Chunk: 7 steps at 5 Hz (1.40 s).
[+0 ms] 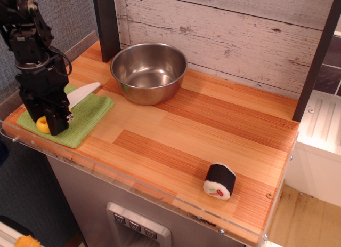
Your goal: Move the knife to the back end of the table.
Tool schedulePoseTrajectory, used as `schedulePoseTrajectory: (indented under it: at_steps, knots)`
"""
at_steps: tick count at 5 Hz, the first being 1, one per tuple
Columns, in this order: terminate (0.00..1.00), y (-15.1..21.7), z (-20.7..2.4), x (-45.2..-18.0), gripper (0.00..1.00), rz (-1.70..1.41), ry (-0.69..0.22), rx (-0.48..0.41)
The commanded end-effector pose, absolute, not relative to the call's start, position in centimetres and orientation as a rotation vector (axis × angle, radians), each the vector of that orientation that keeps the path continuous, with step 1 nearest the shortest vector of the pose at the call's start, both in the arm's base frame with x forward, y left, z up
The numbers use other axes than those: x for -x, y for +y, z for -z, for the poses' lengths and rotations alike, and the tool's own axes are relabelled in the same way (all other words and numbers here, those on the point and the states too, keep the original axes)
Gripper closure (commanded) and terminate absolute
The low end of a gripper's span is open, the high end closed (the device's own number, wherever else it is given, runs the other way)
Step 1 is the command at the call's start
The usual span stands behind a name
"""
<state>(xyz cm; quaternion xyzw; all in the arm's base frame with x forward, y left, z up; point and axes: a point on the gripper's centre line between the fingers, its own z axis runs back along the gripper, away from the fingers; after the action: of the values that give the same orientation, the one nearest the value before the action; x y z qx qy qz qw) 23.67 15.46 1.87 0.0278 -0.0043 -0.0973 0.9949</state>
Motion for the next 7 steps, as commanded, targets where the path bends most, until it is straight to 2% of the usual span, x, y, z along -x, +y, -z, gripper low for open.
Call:
schedulePoseTrajectory:
  at_steps: [1,2,3,4,5,6,7]
  knots:
    - [0.00,16.0,-3.0,-23.8,1.00,0.182,-0.037,-0.059]
    - [0.00,15.1,-7.6,-23.6,1.00,0.135,-0.075,-0.069]
    - [0.00,11.2,-12.6,-24.1,1.00,0.168,-0.124,-0.075]
    - [0.00,6.3,-14.4,-25.6,1.00,0.245,-0.129,-0.046]
    - [0.00,1.3,-13.3,-27.2,1.00,0.273,-0.106,-0.036]
    - [0.00,-3.7,-11.1,-28.8,1.00,0.281,-0.080,-0.044]
    - [0.00,-7.8,-7.8,-29.7,1.00,0.261,-0.033,-0.037]
